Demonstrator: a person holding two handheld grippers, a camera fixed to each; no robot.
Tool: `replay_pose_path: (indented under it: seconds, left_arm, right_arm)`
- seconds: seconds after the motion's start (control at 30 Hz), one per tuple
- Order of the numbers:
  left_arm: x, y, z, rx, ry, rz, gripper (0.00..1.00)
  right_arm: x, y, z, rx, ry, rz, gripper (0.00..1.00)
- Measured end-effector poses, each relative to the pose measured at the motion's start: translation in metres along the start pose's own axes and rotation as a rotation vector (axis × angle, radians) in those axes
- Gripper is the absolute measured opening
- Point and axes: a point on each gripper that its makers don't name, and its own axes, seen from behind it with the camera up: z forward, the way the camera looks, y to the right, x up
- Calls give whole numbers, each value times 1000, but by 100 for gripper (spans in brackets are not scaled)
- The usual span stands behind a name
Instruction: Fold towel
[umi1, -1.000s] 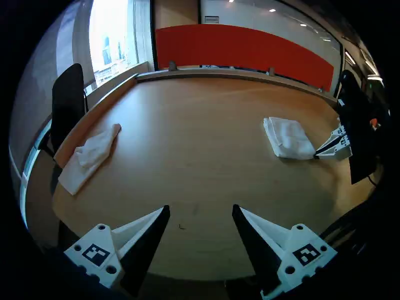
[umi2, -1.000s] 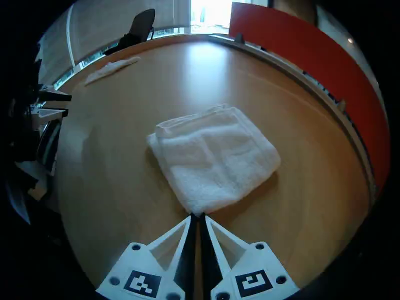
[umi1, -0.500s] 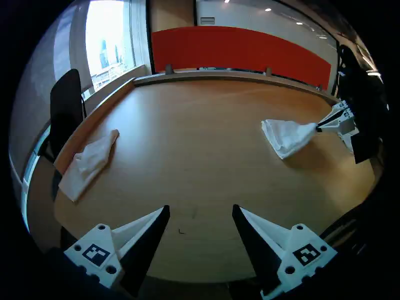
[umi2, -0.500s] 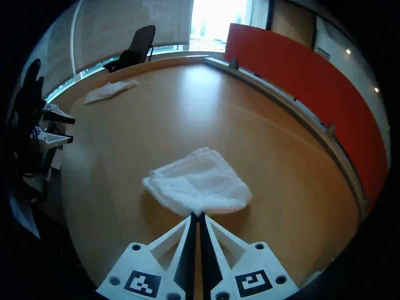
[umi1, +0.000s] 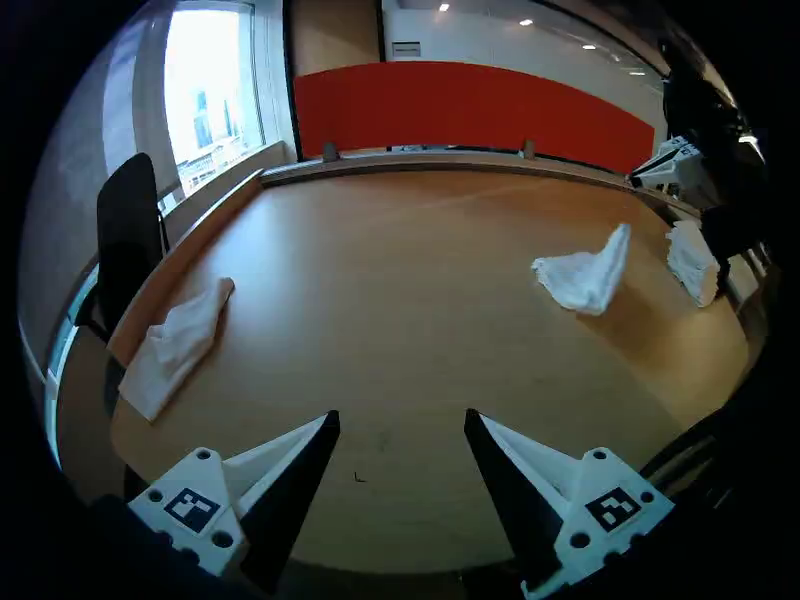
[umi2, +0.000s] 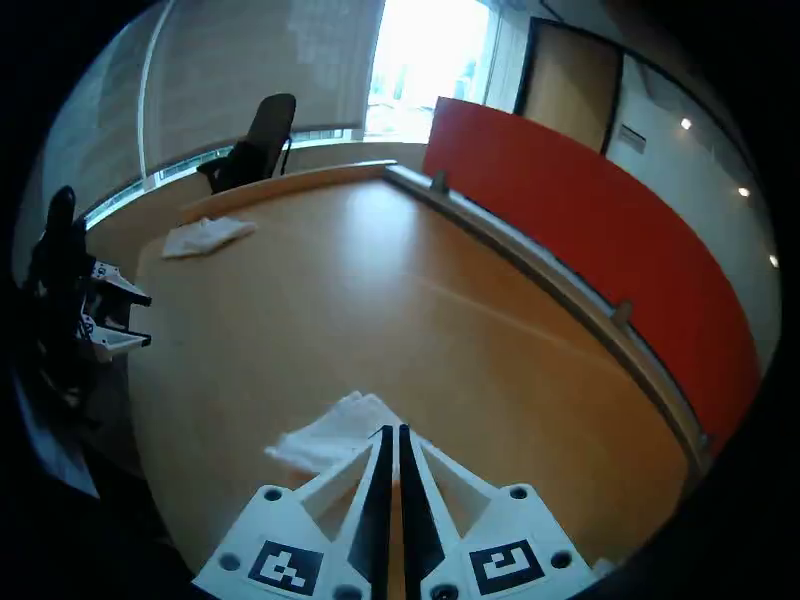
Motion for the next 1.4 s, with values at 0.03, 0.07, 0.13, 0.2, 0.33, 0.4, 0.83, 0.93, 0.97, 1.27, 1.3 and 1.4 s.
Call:
replay_pose_path:
  seconds: [0.03,0.07,0.13,0.2,0.33,0.4,0.83,0.93,0.97,1.27,1.3,1.4]
  left_arm:
    - [1,0,0,0,2,1,92]
    - [2,0,0,0,3,1,92]
    - [3,1,0,-1,7,2,93]
    - [4,1,0,-2,11,3,93]
    - [4,3,-1,-5,12,4,92]
    - [4,3,-1,-5,10,5,93]
    - [5,4,-2,-9,10,6,92]
    - [4,4,-2,-8,9,4,92]
    - [4,4,-2,-8,9,4,93]
    - [1,3,-2,-5,1,1,93]
    - [1,3,-2,-5,0,1,93]
    - [0,3,-2,-4,-3,0,93]
  right_arm:
    - [3,5,-4,-5,6,2,4]
    - [5,9,-8,-9,11,3,4]
    - [5,18,-14,-18,13,5,4]
    - [2,24,-18,-26,9,4,4]
    - [-3,25,-20,-24,5,2,4]
    - [-4,24,-20,-22,6,3,4]
    - [-8,26,-12,-45,12,14,71]
    - [-13,23,-9,-41,5,17,71]
    - [-15,23,-8,-40,2,19,71]
    - [-46,12,5,-16,-37,34,71]
    - [-51,10,6,-13,-43,36,71]
    - [-66,5,10,-4,-64,39,71]
